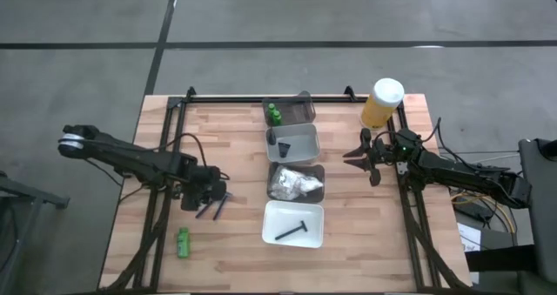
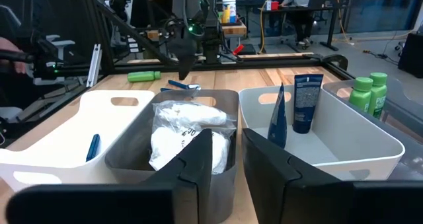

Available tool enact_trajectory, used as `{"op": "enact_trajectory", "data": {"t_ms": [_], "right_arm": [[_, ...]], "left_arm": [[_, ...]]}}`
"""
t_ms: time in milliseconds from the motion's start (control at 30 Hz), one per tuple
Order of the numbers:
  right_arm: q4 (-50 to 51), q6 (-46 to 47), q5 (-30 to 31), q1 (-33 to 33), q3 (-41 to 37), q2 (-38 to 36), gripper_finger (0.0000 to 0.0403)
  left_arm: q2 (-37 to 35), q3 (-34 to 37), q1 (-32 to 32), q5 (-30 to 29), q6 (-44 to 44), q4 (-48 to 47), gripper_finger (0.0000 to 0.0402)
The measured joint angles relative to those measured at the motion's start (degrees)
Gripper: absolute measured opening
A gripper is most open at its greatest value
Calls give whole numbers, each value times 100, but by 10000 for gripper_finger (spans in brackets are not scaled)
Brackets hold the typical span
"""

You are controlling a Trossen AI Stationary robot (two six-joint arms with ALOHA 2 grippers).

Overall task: Pick & Place Travel size toiletries
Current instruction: Put the left blue razor into the white bin

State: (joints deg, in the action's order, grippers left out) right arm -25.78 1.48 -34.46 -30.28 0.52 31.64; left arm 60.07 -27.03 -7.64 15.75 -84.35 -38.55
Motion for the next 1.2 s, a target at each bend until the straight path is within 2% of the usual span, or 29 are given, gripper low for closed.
{"op": "enact_trajectory", "data": {"t_ms": [167,267,433,733,1067,1200], "right_arm": [[0,0,0,2,1,0,59],[0,0,0,0,1,0,52],[0,0,0,2,-1,2,43],[0,0,0,0,-1,2,62],[2,0,0,2,-1,2,96],[2,0,0,2,1,0,105]], "left_arm": [[4,72,-2,6,-818,96,55],[4,76,-2,48,-868,99,55],[-22,76,-4,553,-852,123,55],[-22,87,-4,555,-1058,140,58],[-20,293,-11,373,-1055,271,129],[-2,300,-11,276,-1078,274,146]]}}
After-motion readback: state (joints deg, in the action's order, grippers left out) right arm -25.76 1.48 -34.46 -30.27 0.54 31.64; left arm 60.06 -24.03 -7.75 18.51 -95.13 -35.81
